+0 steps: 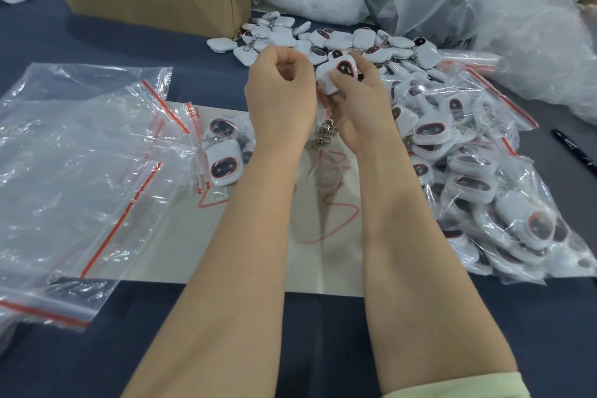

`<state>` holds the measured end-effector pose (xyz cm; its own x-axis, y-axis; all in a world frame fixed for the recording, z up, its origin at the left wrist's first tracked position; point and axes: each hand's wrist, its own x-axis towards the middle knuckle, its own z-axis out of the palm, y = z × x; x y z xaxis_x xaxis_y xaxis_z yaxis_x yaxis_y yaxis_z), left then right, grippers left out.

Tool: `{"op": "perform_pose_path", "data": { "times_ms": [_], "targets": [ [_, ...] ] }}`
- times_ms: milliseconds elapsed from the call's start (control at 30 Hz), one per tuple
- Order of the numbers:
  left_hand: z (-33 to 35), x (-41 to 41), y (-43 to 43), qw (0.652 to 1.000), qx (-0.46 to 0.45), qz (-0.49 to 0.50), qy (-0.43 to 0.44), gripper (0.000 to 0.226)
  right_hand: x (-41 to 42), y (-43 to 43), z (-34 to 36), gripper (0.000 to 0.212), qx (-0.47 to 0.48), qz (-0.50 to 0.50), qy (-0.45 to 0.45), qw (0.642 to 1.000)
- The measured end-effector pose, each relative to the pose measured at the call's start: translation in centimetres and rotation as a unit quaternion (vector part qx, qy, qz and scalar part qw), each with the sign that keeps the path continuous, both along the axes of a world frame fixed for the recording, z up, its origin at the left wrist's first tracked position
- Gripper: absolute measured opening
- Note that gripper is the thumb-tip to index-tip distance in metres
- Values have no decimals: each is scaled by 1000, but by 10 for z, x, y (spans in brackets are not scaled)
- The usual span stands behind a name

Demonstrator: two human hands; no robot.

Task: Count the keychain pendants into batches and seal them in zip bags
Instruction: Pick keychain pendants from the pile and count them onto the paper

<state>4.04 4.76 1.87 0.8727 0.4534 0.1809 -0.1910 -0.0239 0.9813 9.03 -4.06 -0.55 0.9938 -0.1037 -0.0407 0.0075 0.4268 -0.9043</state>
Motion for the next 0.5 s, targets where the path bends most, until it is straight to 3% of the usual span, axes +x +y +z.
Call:
{"op": "perform_pose_path", "data": {
  "times_ms": [133,267,367,500],
  "targets": [
    [0,-1,0,1000,-3,0,2,22,-1,1,-6,42,-164,-9,-31,986],
    [1,-1,1,1000,-9,-4,3,23,-4,1,-6,42,-241,-18,-51,969],
    [1,-2,1,1000,-12,-8,5,22,-3,4,-1,41,-263,-59,-48,962],
    [4,-3,6,1000,-15,-5,9,20,-6,2,25,21,-194,-66,-103,973]
  ]
}}
